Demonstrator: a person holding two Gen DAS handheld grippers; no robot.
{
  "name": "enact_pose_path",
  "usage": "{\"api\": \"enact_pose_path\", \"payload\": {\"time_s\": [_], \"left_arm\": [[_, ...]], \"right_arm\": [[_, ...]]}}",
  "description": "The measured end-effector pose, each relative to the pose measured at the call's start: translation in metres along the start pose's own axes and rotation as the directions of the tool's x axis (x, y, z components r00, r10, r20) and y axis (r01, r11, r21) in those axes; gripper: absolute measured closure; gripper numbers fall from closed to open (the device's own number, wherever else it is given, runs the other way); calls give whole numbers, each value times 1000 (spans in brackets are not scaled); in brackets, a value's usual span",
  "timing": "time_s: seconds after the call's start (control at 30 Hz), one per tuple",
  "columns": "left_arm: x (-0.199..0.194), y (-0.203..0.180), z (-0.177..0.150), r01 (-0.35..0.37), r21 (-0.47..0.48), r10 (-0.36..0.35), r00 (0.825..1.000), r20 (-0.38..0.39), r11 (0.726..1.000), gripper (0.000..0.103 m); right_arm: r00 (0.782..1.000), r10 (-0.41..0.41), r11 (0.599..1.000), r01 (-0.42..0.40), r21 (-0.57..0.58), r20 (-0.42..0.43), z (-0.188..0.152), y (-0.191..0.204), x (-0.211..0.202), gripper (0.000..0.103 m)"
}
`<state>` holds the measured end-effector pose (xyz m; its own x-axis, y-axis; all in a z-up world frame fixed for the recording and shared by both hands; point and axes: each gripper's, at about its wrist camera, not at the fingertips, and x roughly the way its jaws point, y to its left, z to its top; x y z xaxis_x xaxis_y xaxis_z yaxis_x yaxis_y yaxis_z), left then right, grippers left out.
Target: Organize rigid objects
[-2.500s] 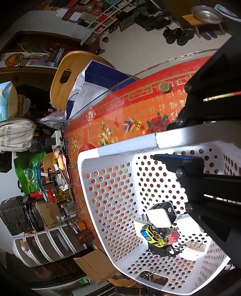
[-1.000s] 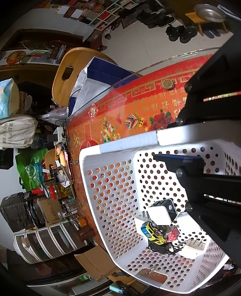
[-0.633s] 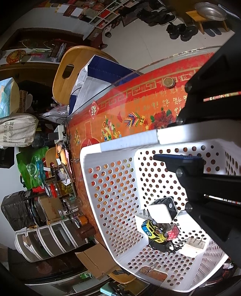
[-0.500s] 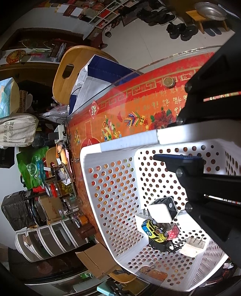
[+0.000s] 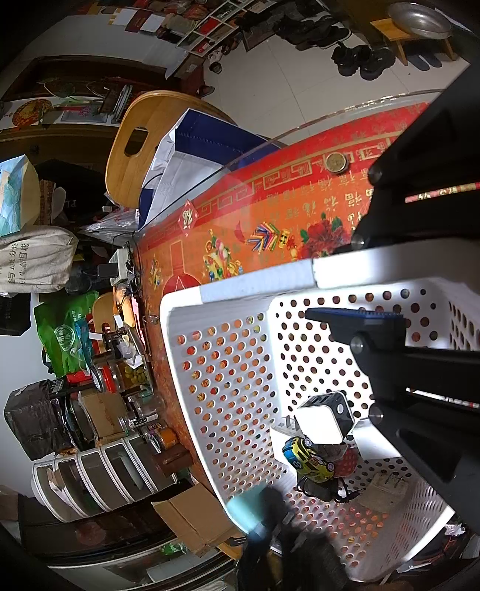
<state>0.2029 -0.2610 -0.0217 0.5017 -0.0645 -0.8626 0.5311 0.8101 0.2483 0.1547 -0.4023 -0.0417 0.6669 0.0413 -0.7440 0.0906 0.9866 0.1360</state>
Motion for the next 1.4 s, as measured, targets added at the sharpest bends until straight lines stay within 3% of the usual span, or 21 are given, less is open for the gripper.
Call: {"api": "enact_pose_path", "payload": {"time_s": [0.1,0.4,0.63,0.73,0.8,0.87,1.0,1.07,1.1,1.17,1.23,1.3,1.4], "left_arm": [[19,-15,4,21,27,-19,996,-86,999,78],[32,-27,-2,3,70,7,988,-156,998,78],[41,-24,-5,51,104,-29,978,-207,993,74],[42,-19,-4,58,91,-38,978,-207,994,51],[36,-15,-2,64,78,-49,983,-179,995,24],[28,-11,-1,77,70,-66,987,-147,995,11],[12,-3,-4,91,50,-87,994,-73,995,9],[-4,4,-9,80,32,-80,997,0,996,6],[-12,8,-12,73,22,-74,997,35,997,2],[-34,19,-22,52,-11,-50,990,131,999,0],[-56,27,-35,18,-37,-10,977,214,999,0],[-81,37,-54,11,-68,9,955,297,998,0],[-121,51,-90,1,-135,54,913,404,991,0]], "right_arm": [[1000,2,1000,-2,-3,1,0,0,0,90],[1000,8,1000,-8,-4,3,0,0,1,90],[1000,15,1000,-15,-6,1,1,-1,3,90],[1000,13,1000,-13,-8,-2,2,-1,4,90],[1000,11,1000,-11,-13,-5,1,-2,4,90],[1000,7,1000,-7,-18,-10,2,-1,5,90],[1000,3,1000,-4,-13,-27,1,-1,4,89],[1000,-8,1000,8,-3,-25,1,-3,-3,89],[1000,-13,1000,13,9,-15,1,-4,-10,87],[999,-36,999,35,42,7,0,-7,-28,68],[996,-62,997,59,54,63,-4,-4,-49,12],[984,-83,996,76,54,155,-12,4,-79,0],[950,-125,992,117,43,287,-28,25,-123,0]]}}
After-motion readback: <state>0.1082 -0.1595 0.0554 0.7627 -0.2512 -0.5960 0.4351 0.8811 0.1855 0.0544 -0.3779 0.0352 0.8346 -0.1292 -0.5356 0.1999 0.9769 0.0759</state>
